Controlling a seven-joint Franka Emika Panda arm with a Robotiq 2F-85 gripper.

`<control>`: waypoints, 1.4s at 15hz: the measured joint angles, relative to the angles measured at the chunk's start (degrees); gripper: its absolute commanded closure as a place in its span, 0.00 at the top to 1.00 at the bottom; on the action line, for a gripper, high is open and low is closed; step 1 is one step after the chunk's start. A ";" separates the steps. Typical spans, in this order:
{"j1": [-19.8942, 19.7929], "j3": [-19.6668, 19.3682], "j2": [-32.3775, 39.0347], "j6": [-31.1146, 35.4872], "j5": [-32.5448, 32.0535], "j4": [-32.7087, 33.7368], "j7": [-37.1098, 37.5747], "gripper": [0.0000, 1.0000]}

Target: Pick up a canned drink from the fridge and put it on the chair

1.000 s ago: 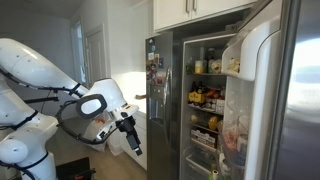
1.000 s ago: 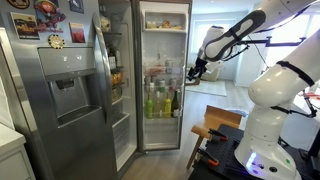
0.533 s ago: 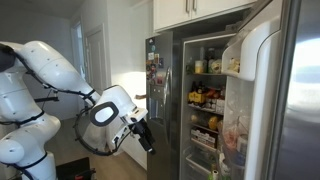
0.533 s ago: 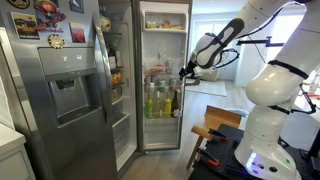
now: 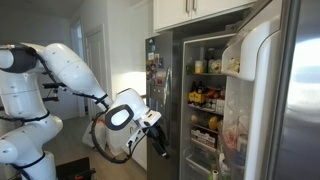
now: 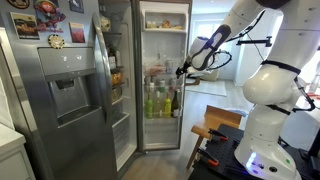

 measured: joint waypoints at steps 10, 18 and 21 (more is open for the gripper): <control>1.01 0.21 14.51 -0.08 -16.57 17.19 17.93 1.00; 11.50 -9.21 29.04 0.04 -29.56 33.93 35.01 1.00; 15.38 -13.41 34.26 0.13 -32.40 39.46 40.56 1.00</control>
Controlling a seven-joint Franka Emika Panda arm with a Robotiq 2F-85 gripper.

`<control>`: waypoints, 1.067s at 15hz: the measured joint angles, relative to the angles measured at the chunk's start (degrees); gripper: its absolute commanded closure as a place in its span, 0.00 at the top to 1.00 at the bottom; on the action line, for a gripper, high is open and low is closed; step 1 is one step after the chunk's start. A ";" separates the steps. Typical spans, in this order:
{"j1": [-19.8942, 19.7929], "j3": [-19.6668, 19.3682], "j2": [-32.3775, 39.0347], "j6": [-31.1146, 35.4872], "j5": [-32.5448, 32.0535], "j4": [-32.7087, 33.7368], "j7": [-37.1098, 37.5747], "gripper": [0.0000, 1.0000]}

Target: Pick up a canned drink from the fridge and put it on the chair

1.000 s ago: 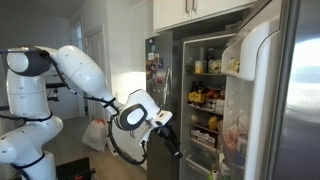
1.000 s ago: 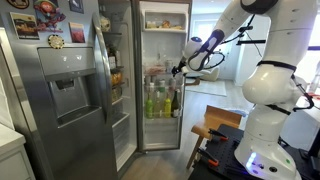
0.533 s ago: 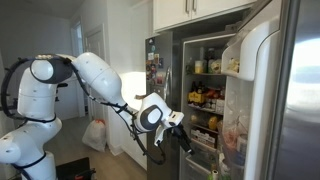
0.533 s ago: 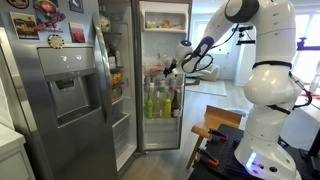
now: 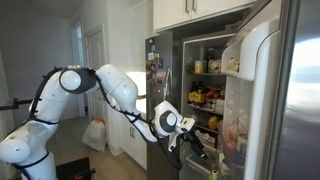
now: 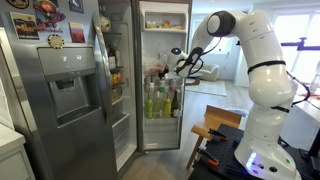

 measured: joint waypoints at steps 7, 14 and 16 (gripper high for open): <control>6.89 -9.07 10.67 2.73 -3.30 9.46 10.35 1.00; 14.01 -21.96 20.35 9.61 -4.02 17.28 20.29 1.00; 15.55 -24.84 22.61 10.38 -3.70 18.64 22.39 1.00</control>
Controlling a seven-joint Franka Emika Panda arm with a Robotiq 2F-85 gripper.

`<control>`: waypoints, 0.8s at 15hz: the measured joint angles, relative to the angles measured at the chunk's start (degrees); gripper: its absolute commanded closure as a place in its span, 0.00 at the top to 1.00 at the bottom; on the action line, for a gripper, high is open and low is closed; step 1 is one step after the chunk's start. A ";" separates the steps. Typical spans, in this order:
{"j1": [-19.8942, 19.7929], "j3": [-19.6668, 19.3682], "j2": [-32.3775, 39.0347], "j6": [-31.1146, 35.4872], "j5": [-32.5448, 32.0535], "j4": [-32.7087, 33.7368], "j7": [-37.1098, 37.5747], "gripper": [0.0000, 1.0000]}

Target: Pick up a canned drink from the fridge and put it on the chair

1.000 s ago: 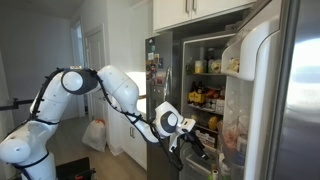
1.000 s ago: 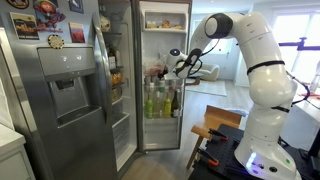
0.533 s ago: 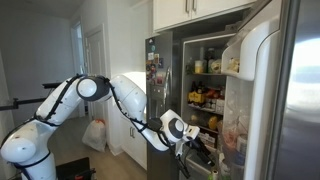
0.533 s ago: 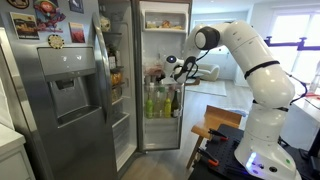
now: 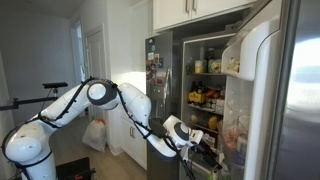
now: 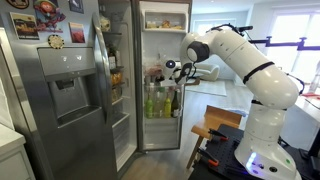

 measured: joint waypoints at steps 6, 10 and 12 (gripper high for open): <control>3.40 -6.43 5.57 1.19 1.81 2.55 4.32 1.00; 4.95 -9.70 8.50 1.54 4.06 4.05 5.57 1.00; 5.47 -11.11 9.87 2.00 5.43 4.69 5.59 1.00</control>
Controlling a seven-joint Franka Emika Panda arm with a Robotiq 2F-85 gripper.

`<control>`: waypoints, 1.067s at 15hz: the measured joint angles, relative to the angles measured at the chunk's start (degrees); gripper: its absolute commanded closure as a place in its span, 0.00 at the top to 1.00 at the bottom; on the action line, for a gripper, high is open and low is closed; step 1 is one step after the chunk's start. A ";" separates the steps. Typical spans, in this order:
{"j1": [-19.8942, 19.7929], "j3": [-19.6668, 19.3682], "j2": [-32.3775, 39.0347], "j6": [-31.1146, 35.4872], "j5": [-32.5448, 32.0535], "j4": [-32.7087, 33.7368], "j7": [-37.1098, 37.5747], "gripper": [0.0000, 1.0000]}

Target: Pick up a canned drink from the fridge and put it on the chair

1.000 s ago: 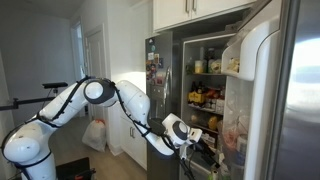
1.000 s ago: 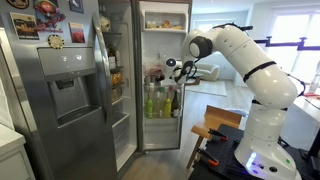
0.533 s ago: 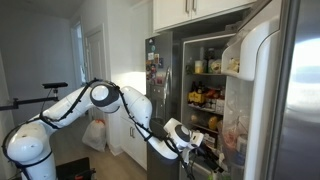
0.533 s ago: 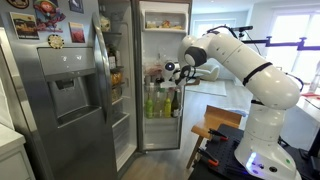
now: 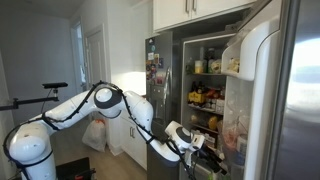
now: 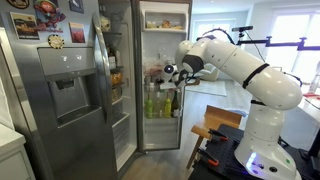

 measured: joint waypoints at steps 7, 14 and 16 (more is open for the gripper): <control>0.98 -2.90 3.71 1.54 4.52 1.34 0.01 0.46; 2.02 -5.12 5.84 3.07 7.91 1.51 0.01 0.47; 2.26 -5.57 6.36 3.16 8.90 1.52 0.01 0.56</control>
